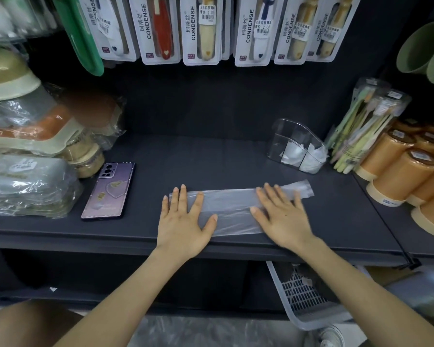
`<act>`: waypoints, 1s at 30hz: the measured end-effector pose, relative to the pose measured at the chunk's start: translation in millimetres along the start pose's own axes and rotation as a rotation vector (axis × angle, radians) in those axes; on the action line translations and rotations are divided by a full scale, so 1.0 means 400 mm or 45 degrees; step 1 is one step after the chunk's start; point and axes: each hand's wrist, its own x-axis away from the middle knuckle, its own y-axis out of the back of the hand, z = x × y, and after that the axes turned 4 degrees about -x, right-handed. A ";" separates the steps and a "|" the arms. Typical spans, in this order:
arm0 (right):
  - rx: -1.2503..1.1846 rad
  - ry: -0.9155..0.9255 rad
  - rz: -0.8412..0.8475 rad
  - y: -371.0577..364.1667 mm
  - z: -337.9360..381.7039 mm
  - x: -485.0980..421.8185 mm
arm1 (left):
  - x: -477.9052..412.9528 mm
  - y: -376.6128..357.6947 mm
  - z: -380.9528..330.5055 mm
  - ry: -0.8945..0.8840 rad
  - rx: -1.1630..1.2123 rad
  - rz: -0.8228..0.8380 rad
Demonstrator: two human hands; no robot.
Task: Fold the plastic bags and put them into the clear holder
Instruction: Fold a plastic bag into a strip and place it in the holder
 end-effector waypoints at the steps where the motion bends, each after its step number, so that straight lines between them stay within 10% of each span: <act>1: 0.022 -0.060 0.004 0.006 -0.035 0.003 | 0.000 0.000 0.000 0.006 -0.012 0.001; 6: 0.044 -0.186 0.021 0.044 -0.101 0.013 | 0.001 0.000 -0.002 0.028 -0.084 0.012; 13: -0.008 0.384 -0.100 0.000 0.158 0.021 | 0.002 0.002 -0.002 0.024 -0.092 0.019; 21: -0.009 0.093 0.079 0.019 -0.044 0.045 | 0.004 0.011 -0.002 0.021 -0.121 0.044; 30: -0.101 0.682 -0.602 0.017 -0.027 0.088 | -0.002 0.012 0.005 0.023 -0.047 0.036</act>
